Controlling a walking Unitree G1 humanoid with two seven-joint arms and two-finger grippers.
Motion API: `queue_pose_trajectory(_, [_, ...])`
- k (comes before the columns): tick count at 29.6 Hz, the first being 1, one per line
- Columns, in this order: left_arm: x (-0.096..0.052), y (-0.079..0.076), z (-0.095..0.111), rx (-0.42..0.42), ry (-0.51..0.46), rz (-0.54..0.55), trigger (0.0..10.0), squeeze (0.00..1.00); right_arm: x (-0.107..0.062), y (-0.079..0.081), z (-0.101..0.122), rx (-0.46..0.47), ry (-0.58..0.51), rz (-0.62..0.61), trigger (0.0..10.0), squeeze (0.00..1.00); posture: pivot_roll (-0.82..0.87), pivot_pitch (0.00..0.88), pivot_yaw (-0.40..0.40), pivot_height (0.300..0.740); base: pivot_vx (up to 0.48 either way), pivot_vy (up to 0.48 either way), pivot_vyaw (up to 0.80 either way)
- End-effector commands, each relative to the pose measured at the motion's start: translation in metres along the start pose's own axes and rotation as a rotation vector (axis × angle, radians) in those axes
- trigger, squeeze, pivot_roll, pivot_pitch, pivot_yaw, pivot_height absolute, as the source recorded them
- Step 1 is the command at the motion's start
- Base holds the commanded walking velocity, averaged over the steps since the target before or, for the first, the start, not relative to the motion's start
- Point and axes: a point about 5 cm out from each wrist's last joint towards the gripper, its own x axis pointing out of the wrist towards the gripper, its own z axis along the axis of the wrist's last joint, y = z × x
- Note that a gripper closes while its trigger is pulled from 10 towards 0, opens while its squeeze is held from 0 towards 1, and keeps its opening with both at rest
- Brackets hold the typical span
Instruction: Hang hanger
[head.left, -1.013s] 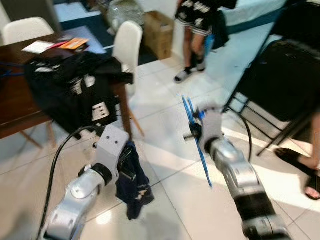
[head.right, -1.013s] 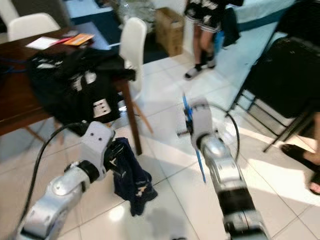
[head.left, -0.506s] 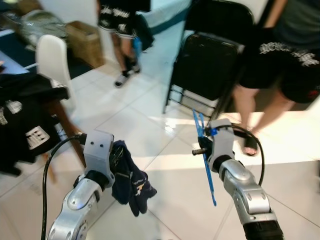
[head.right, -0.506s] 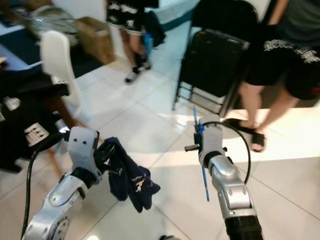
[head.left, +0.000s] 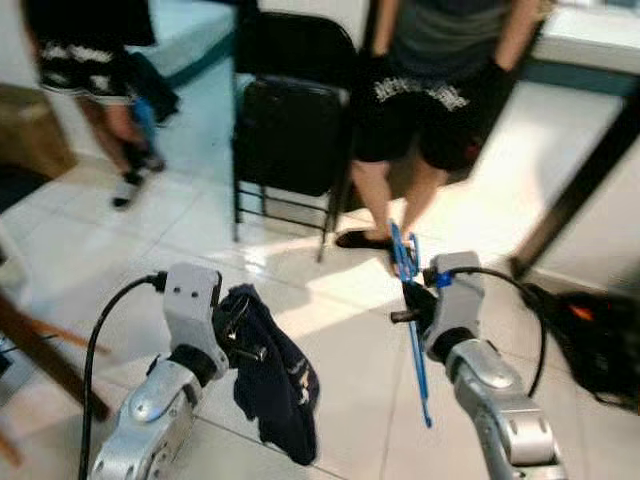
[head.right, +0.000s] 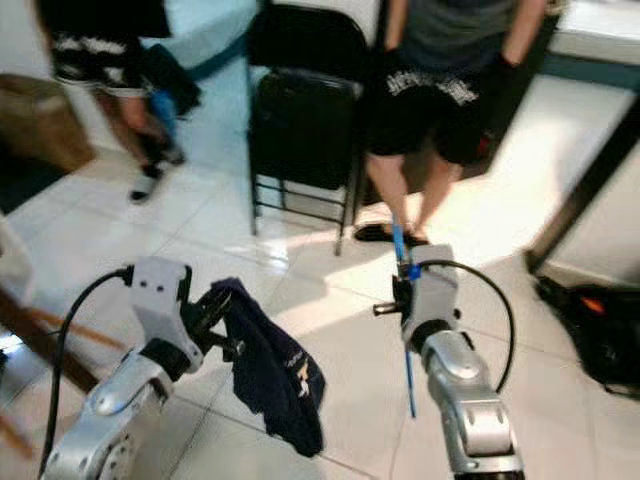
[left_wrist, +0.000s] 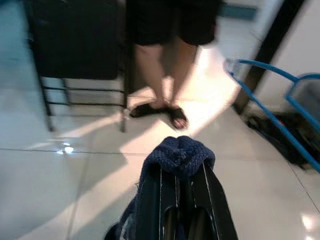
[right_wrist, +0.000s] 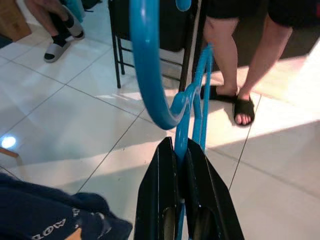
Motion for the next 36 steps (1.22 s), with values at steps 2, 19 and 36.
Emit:
queue_pose_trajectory(2, [0.002, -0.006, 0.000, -0.012, 0.005, -0.072, 10.0, 0.00, -0.001, 0.000, -0.001, 0.016, 0.010, 0.010, 10.0, 0.00, -0.01, 0.089, -0.017, 0.740, 0.000, 0.000, -0.79])
queue_pose_trajectory(19, [0.008, -0.009, 0.001, -0.043, -0.003, -0.169, 10.0, 0.00, 0.001, 0.003, -0.001, 0.022, 0.024, 0.043, 10.0, 0.00, -0.02, 0.093, -0.014, 0.740, 0.000, 0.000, -0.79])
queue_pose_trajectory(36, [0.013, -0.006, 0.002, -0.023, 0.000, -0.203, 10.0, 0.00, 0.008, 0.009, 0.000, -0.026, 0.043, 0.111, 10.0, 0.00, -0.03, 0.099, -0.005, 0.740, 0.000, 0.000, -0.79])
